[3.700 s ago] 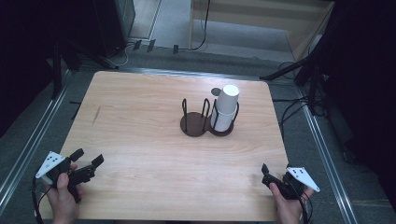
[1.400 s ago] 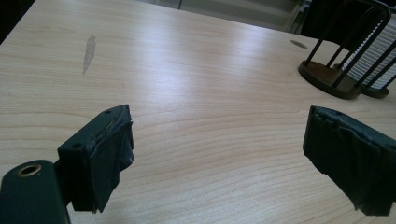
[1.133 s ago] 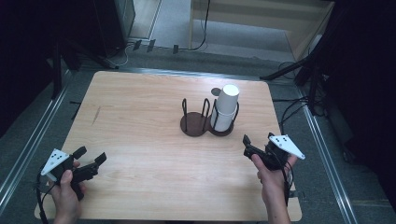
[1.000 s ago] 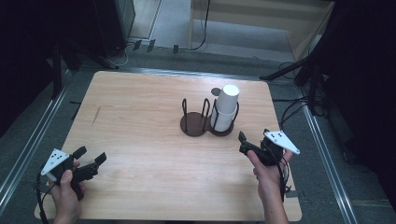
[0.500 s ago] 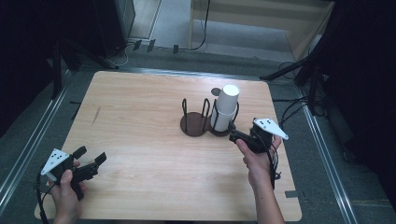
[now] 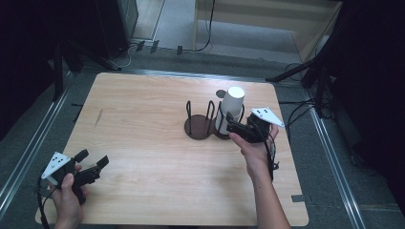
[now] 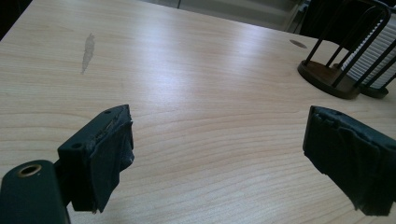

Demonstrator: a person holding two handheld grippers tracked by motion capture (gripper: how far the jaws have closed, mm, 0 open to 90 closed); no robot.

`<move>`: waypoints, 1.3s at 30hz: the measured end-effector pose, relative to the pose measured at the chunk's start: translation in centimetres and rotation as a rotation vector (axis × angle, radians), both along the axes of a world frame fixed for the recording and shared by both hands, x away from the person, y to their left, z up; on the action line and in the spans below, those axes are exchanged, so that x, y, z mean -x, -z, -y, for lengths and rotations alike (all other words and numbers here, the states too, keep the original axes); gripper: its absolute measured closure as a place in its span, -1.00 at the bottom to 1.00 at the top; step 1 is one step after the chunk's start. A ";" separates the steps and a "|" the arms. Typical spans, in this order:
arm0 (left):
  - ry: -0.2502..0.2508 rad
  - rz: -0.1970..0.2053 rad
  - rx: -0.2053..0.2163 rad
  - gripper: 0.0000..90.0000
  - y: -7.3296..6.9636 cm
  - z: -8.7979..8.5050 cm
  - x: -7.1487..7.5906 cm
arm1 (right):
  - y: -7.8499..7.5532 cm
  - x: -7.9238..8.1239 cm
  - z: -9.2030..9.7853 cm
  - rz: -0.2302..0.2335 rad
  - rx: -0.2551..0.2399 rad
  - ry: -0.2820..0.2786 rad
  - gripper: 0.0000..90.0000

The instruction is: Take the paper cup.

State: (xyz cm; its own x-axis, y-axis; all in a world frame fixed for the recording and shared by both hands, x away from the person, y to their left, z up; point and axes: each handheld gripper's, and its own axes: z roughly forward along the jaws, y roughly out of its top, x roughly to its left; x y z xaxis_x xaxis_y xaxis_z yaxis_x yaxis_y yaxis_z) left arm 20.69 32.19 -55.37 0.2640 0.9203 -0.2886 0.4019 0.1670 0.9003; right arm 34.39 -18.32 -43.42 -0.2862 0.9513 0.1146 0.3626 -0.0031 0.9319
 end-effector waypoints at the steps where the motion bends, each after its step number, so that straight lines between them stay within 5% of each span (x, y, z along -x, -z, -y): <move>1: 0.000 0.000 -0.001 -0.80 0.0 0.0 0.0 | 0.0 -0.2 -0.2 -0.003 0.002 0.001 -0.83; 23: 0.004 0.000 0.001 -0.80 0.0 0.0 0.0 | 1.1 -4.1 -2.4 -0.036 0.049 0.043 -0.81; 39: 0.007 -0.005 -0.001 -0.80 0.0 0.0 -0.1 | 1.6 -4.9 -3.2 -0.011 0.062 0.075 -0.47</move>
State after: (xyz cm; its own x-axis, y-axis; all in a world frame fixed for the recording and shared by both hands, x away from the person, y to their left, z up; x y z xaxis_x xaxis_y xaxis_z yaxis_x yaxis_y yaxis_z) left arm 20.76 32.19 -55.36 0.2686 0.9189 -0.2889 0.4079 0.1632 0.8983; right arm 39.30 -15.14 -44.97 -0.2125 0.9754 0.0579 0.3736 0.0264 0.9272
